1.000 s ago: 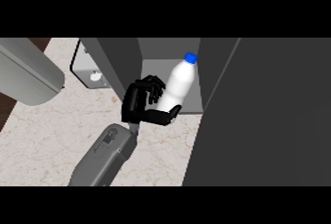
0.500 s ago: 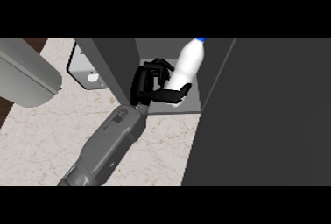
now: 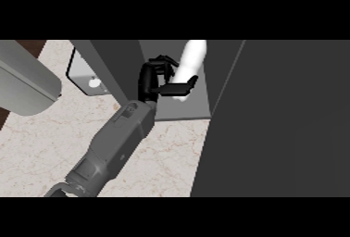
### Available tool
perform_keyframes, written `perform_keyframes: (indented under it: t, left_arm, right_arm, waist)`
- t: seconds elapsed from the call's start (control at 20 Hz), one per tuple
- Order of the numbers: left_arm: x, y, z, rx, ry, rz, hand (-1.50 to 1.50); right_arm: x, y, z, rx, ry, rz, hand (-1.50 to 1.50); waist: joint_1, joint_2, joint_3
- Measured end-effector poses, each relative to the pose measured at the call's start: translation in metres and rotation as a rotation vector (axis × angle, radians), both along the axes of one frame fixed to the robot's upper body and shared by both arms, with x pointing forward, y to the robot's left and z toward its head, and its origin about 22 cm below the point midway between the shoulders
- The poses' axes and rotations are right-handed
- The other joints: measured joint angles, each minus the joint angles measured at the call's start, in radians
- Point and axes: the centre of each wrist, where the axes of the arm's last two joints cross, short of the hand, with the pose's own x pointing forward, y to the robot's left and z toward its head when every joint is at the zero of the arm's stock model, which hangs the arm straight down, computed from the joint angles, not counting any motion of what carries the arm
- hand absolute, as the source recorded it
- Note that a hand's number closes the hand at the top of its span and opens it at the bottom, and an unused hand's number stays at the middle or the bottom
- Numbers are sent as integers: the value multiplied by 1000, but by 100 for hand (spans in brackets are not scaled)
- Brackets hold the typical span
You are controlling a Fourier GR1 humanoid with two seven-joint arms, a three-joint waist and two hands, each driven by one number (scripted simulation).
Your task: Pick up the bottled water, place it into the cabinet and close the cabinet
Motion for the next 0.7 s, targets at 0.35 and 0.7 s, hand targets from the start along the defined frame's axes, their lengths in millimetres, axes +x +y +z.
perform_keyframes:
  t: [0.35, 0.7]
  left_arm:
    - [12, 4, -2, 104, -10, 87, 150]
    - [19, 9, -2, 177, -33, 136, -150]
  right_arm:
    - [-2, -6, -1, -2, 6, 10, -150]
    - [1, -11, 0, -17, -16, 16, -150]
  waist:
    - [-10, 5, 0]
    - [-20, 11, 0]
